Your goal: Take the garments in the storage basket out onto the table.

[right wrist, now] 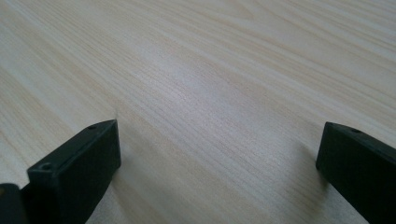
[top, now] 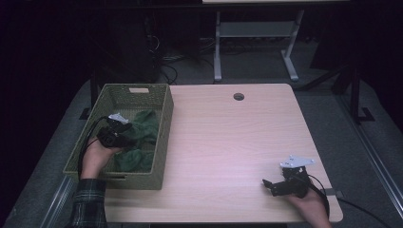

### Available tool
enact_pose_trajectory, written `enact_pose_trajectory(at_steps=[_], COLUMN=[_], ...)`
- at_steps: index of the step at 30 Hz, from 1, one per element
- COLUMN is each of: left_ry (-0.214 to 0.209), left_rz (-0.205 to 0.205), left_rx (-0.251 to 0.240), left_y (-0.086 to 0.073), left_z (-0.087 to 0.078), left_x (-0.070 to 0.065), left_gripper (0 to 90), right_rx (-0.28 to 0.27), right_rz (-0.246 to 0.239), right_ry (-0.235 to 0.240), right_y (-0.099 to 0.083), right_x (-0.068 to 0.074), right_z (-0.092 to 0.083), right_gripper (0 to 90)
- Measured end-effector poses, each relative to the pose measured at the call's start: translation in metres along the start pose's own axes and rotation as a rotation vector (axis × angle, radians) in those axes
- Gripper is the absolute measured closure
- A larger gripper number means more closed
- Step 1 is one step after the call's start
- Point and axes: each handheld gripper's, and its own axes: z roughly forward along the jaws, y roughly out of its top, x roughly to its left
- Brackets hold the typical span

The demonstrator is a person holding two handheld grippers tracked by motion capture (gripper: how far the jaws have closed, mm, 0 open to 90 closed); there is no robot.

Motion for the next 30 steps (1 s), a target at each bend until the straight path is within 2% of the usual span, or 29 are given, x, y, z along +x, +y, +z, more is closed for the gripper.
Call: enact_pose_trajectory(at_steps=[3, 7, 11, 17, 21, 25, 30], left_ry=[-0.003, -0.007, -0.019, -0.052, -0.059, -0.087, -0.081], left_rz=[0.001, -0.004, -0.032, -0.069, -0.068, -0.071, -0.066], left_rx=[-0.016, -0.068, -0.131, -0.198, -0.207, -0.251, -0.272], left_y=[0.003, 0.007, 0.008, 0.011, 0.018, 0.027, 0.037], left_z=[-0.009, -0.026, -0.043, -0.059, -0.07, -0.086, -0.106], left_x=[-0.001, -0.005, -0.004, -0.003, -0.003, -0.005, -0.007], left_gripper=[82.2, 82.4, 82.5, 82.8, 82.9, 82.9, 83.0], right_rx=[0.0, 0.0, 0.0, 0.0, 0.0, 0.0, 0.0], right_rz=[0.0, 0.0, 0.0, 0.0, 0.0, -0.001, -0.002], right_ry=[0.0, 0.0, 0.0, 0.0, 0.0, 0.0, -0.001], right_y=[0.0, 0.0, 0.0, 0.0, 0.0, 0.0, 0.0], right_x=[0.0, 0.0, 0.0, 0.0, 0.0, 0.0, 0.0], right_z=[0.0, 0.0, 0.0, 0.0, 0.0, 0.0, 0.0], right_gripper=[0.0, 0.0, 0.0, 0.0, 0.0, 0.0, 0.0])
